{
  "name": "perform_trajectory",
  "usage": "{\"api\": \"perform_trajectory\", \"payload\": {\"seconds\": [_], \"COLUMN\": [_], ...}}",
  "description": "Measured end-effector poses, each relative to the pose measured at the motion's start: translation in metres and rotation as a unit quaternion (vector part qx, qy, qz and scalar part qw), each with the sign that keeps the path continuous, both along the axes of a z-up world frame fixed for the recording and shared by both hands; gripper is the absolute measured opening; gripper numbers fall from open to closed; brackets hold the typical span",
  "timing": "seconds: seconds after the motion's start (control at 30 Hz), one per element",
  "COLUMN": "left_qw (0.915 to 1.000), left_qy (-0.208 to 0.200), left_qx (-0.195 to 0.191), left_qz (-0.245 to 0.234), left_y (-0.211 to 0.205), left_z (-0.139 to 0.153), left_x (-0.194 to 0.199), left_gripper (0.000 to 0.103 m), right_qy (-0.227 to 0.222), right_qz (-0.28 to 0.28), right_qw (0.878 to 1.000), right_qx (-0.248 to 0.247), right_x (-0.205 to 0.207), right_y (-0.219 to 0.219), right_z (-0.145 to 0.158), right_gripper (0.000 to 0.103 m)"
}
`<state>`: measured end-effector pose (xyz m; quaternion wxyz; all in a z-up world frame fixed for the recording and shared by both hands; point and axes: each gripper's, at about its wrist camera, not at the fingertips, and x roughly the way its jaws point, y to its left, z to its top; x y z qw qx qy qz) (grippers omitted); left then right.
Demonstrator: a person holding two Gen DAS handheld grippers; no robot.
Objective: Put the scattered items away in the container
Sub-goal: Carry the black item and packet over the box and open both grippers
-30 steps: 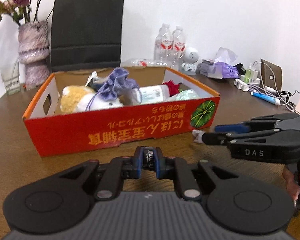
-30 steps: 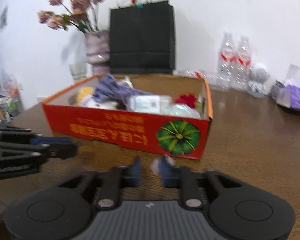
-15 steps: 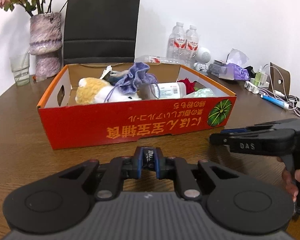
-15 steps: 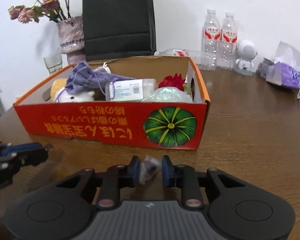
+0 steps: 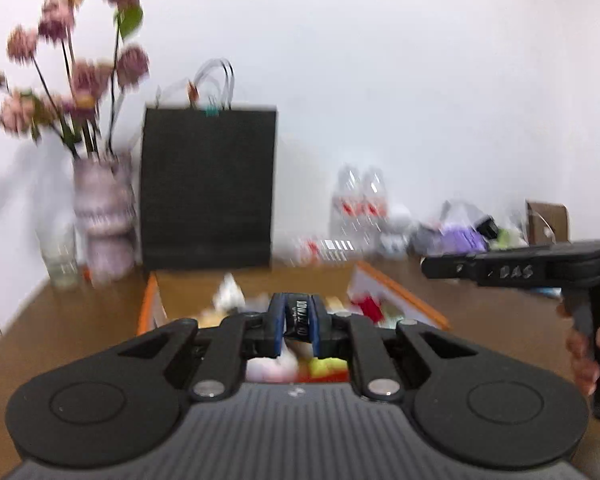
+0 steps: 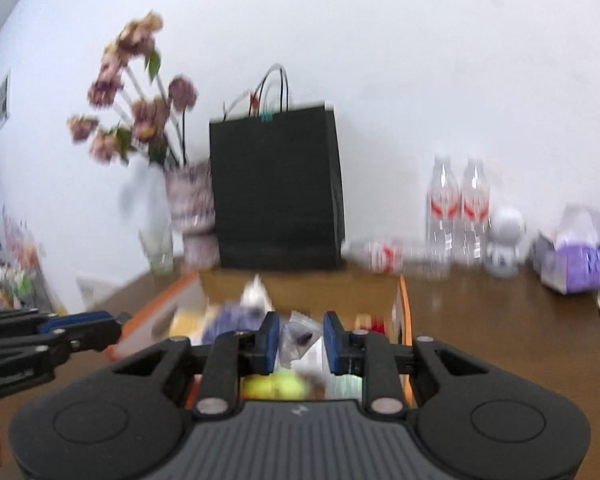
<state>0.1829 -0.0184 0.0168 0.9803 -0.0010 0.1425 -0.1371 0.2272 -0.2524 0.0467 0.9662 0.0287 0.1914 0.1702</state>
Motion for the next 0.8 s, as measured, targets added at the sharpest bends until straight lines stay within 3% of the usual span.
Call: {"api": "perform_trajectory", "payload": {"seconds": [0.2,0.37,0.5,0.53,0.57,0.6,0.63,0.67,0.73,0.8], "left_qw": [0.9992,0.9955,0.9895,0.9881,0.9867,0.9862,0.9865,0.9870,0.9890,0.9900], "left_qy": [0.005,0.064,0.125,0.133,0.141,0.142,0.138,0.132,0.115,0.103], "left_qx": [-0.020,-0.045,-0.048,-0.049,-0.049,-0.049,-0.047,-0.045,-0.043,-0.048], "left_qz": [0.033,0.054,0.056,0.061,0.065,0.069,0.075,0.080,0.084,0.084], "left_y": [0.001,0.013,0.019,0.021,0.022,0.023,0.024,0.024,0.024,0.024], "left_z": [0.010,-0.020,-0.050,-0.055,-0.060,-0.062,-0.063,-0.063,-0.057,-0.049], "left_x": [0.062,0.124,0.161,0.166,0.169,0.170,0.170,0.166,0.160,0.153], "left_gripper": [0.014,0.014,0.017,0.032,0.045,0.070,0.087,0.091,0.103,0.103], "right_qy": [0.008,0.044,0.072,0.083,0.094,0.104,0.111,0.117,0.123,0.123], "right_qz": [-0.005,-0.007,-0.032,-0.039,-0.044,-0.047,-0.049,-0.048,-0.044,-0.042], "right_qw": [1.000,0.999,0.996,0.994,0.992,0.991,0.990,0.990,0.990,0.991], "right_qx": [0.030,0.005,-0.049,-0.062,-0.068,-0.069,-0.065,-0.060,-0.045,-0.035], "right_x": [0.061,0.110,0.141,0.147,0.152,0.156,0.157,0.158,0.157,0.151], "right_y": [0.023,0.040,0.047,0.048,0.048,0.047,0.046,0.044,0.040,0.037], "right_z": [-0.002,-0.029,-0.057,-0.064,-0.070,-0.074,-0.077,-0.078,-0.075,-0.068], "right_gripper": [0.022,0.023,0.028,0.036,0.050,0.058,0.071,0.080,0.088,0.091]}}
